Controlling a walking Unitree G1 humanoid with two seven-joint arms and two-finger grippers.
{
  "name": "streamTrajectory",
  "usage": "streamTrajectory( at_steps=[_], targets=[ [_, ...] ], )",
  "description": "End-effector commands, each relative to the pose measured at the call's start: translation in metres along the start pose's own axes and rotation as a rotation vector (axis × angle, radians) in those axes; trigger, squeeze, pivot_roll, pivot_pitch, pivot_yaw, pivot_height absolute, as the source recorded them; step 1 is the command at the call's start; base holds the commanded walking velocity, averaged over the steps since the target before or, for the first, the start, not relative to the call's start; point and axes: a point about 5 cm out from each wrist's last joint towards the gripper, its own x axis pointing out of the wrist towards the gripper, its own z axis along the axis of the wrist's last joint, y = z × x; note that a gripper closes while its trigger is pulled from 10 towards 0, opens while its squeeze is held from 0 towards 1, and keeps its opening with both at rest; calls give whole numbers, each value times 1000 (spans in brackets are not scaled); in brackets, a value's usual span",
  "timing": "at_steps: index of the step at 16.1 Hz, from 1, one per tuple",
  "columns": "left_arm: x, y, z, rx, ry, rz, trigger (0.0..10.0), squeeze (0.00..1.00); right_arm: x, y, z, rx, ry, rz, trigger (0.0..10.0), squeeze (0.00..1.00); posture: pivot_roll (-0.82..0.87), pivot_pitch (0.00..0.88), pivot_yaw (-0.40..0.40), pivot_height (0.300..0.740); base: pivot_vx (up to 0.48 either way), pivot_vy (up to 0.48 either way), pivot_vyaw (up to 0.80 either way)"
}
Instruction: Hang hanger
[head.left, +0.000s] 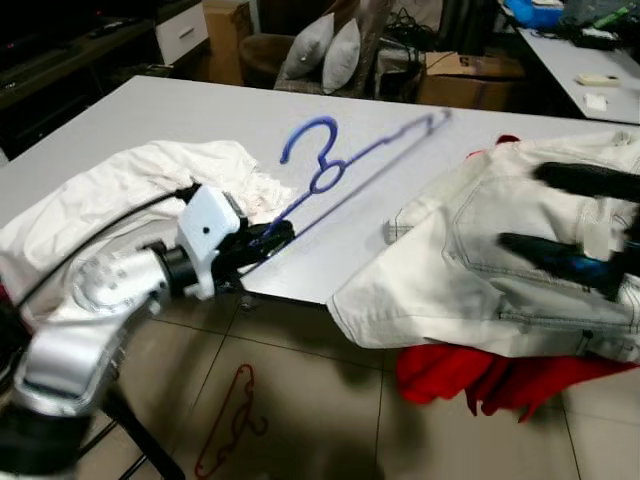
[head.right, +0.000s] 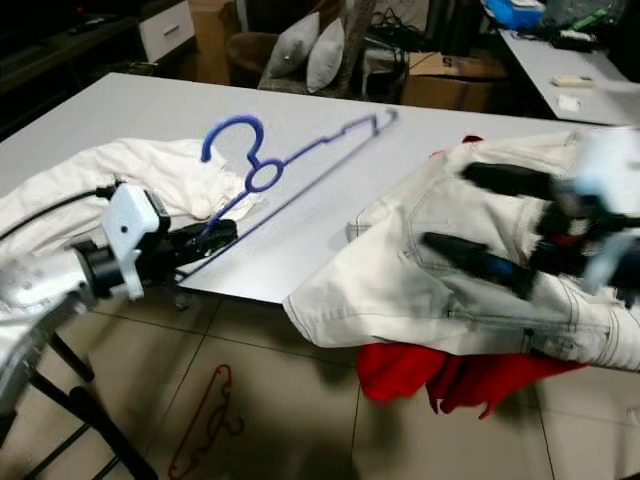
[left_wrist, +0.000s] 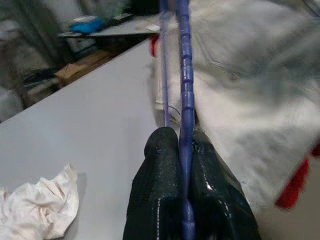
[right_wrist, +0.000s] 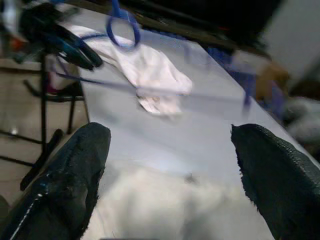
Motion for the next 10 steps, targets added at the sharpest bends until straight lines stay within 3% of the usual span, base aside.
streamTrajectory(
  at_steps=[1,3,5,10],
  targets=[
    [1,4,4,66,21,-54,10000,0,6,-2,6,-51,-9,56,10000,0,32,0,-14,740,0,0,0],
    [1,11,4,111,48,-49,10000,0,13,-3,12,-77,-43,103,10000,0,42,0,-21,740,0,0,0],
    [3,14,6,199,81,-113,10000,0,32,-6,20,-116,-81,166,10000,0,36,0,-13,740,0,0,0],
    [20,19,22,366,93,-181,10000,0,76,5,12,-168,-21,328,10000,0,37,0,-16,740,0,0,0]
  ],
)
